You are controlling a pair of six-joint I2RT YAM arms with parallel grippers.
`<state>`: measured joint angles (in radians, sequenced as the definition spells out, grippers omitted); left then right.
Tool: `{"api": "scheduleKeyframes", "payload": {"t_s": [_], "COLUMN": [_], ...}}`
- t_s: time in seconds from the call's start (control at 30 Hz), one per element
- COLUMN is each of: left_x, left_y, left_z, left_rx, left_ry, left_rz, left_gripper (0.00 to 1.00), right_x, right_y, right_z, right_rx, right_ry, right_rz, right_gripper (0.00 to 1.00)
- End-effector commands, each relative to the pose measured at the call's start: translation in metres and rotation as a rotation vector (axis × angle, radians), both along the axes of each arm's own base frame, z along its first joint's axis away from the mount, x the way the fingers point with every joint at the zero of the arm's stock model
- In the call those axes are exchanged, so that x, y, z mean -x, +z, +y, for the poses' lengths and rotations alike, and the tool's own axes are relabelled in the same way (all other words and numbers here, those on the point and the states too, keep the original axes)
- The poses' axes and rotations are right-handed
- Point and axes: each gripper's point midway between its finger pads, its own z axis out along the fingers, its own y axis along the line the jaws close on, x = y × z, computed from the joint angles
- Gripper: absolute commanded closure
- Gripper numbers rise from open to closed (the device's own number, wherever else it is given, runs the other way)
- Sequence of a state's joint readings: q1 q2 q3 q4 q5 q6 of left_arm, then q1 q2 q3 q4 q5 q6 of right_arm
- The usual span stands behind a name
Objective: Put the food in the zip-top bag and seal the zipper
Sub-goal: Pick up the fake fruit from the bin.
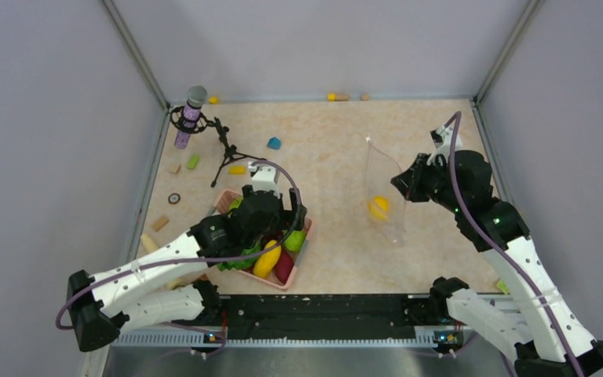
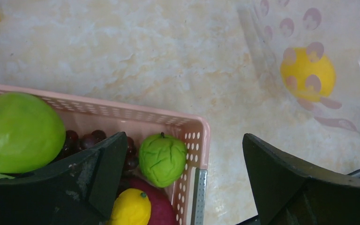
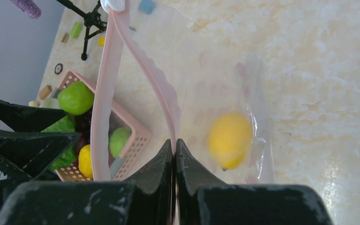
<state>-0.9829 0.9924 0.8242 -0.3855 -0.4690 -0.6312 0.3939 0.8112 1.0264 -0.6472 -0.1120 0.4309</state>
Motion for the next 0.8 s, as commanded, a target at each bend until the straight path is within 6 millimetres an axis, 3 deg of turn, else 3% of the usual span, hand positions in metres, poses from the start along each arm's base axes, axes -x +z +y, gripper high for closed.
{"api": "scheduleKeyframes", "payload": {"t_s": [0.0,0.4,0.6,0.77], "left_x": [0.019,0.076,0.075,0.059], "left_y": [-0.011,-0.061,-0.081,-0.088], "left_z": [0.014,0.024,0.039,0.048], "left_rx": [-0.039,-0.232,-0.338,-0.396], "left_ry": [-0.029,-0.195,-0.125,-0.044], "left_rz": [0.067,0.409,0.457,0.41], "left_gripper": [0.02,0.02,0.05,0.15], "right_x": [-0.007,-0.014,-0.016,-0.017], "right_y": [0.021,-0.003,-0.011,-0.013], "right_z": [-0.001,-0.009,-0.008,-0.009], "right_rx": [-0.027,0.043,0.056,0.063], "right_ry": [-0.018,-0.05,-0.046,-0.049], "right_rz": [-0.064,-0.024,-0.003,0.003], "right_gripper": [0.96,0.94,0.94,0.94]}}
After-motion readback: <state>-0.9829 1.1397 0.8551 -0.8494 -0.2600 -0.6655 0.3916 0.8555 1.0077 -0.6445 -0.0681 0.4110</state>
